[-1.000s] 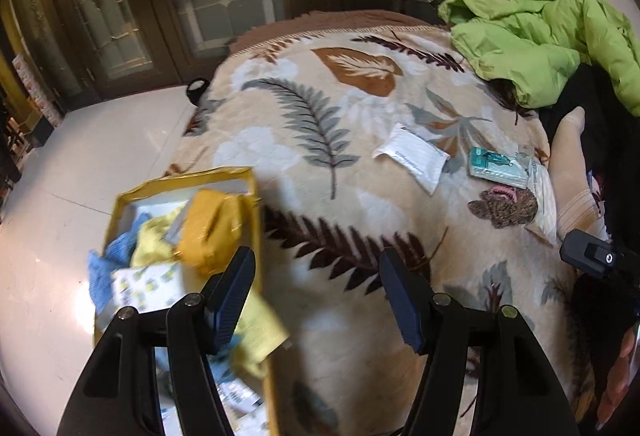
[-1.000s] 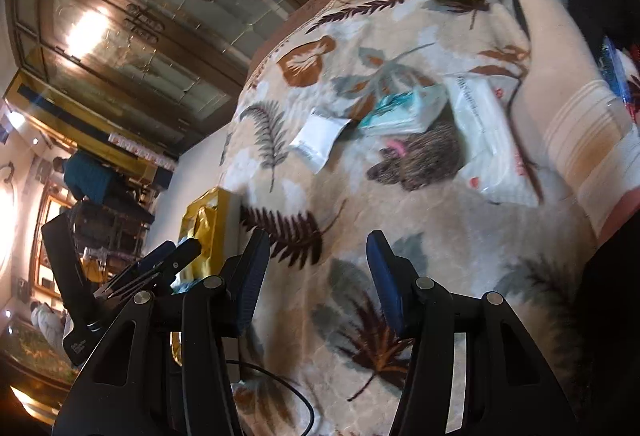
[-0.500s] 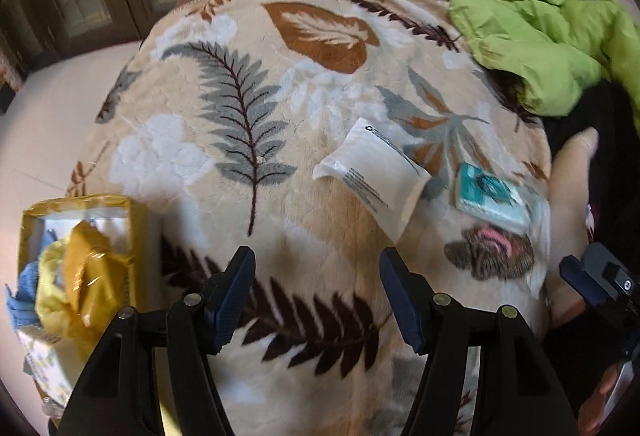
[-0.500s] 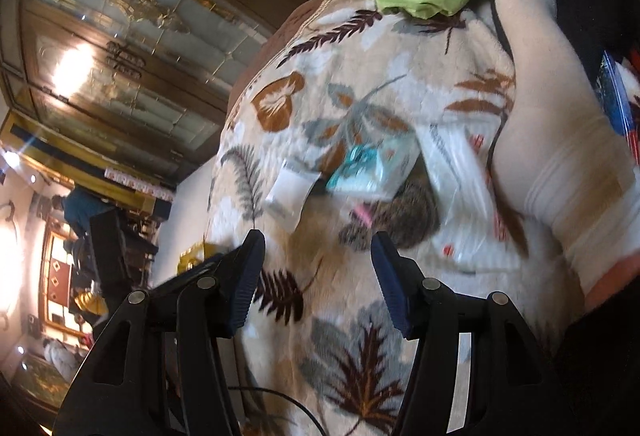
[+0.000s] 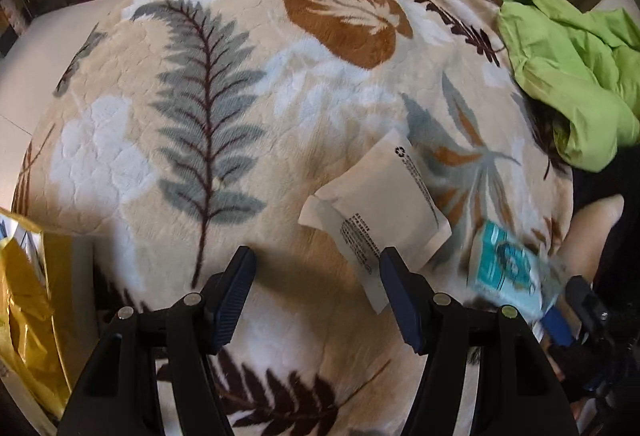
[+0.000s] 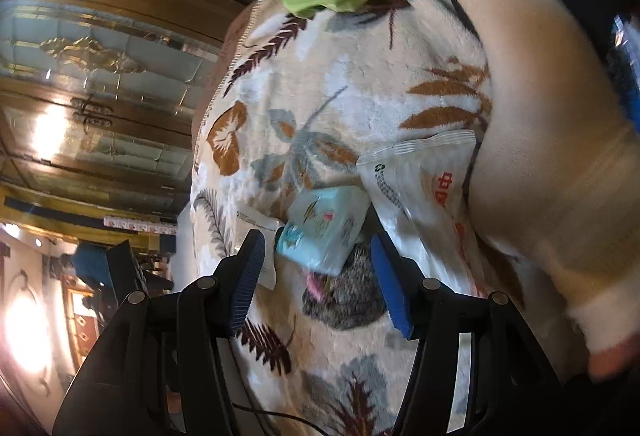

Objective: Organize soft objects
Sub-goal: 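Grasp the white packet with the left gripper while the right gripper grasps the teal packet, then lift the white packet with the left gripper while the right gripper lifts the teal packet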

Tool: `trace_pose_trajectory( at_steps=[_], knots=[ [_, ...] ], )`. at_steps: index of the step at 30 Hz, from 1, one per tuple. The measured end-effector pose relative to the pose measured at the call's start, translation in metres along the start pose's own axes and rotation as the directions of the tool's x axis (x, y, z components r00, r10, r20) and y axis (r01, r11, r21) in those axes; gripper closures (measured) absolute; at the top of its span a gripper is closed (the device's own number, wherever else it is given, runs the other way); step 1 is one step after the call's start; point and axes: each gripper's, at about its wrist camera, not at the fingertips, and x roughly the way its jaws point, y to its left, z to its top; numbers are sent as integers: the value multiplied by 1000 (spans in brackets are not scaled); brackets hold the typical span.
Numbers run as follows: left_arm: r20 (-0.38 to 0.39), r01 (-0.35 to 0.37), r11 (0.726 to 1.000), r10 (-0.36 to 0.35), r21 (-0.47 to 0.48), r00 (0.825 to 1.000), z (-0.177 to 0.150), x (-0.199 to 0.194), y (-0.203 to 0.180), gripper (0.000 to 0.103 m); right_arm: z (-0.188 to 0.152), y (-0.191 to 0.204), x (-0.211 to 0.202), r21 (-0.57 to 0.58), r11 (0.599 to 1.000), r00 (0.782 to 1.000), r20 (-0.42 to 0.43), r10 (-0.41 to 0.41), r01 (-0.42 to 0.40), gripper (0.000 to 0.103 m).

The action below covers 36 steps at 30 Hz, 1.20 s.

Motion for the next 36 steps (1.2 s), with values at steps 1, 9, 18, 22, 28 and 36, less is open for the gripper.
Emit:
trace_pose_trajectory(
  at_steps=[1, 9, 18, 22, 28, 36],
  knots=[
    [-1, 6, 1000, -6, 0, 1000, 2, 1, -2, 38, 3, -2, 5, 12, 1000, 1000, -8, 8, -8, 47],
    [-8, 27, 1000, -27, -9, 1000, 23, 12, -14, 31, 16, 0, 28, -19, 1000, 999, -32, 0, 0, 47],
    [5, 55, 998, -55, 14, 998, 26, 18, -29, 28, 10, 17, 35, -120, 992, 997, -73, 22, -31, 79],
    [26, 19, 999, -19, 37, 999, 23, 17, -30, 47, 2, 18, 38, -148, 989, 997, -77, 17, -28, 86],
    [47, 9, 998, -12, 61, 999, 19, 11, -27, 72, 0, 19, 30, -141, 989, 997, -61, 42, -50, 88],
    [70, 40, 996, -45, 77, 997, 15, 3, -23, 92, -3, 14, 10, -94, 990, 995, -34, 99, -101, 88]
  ],
)
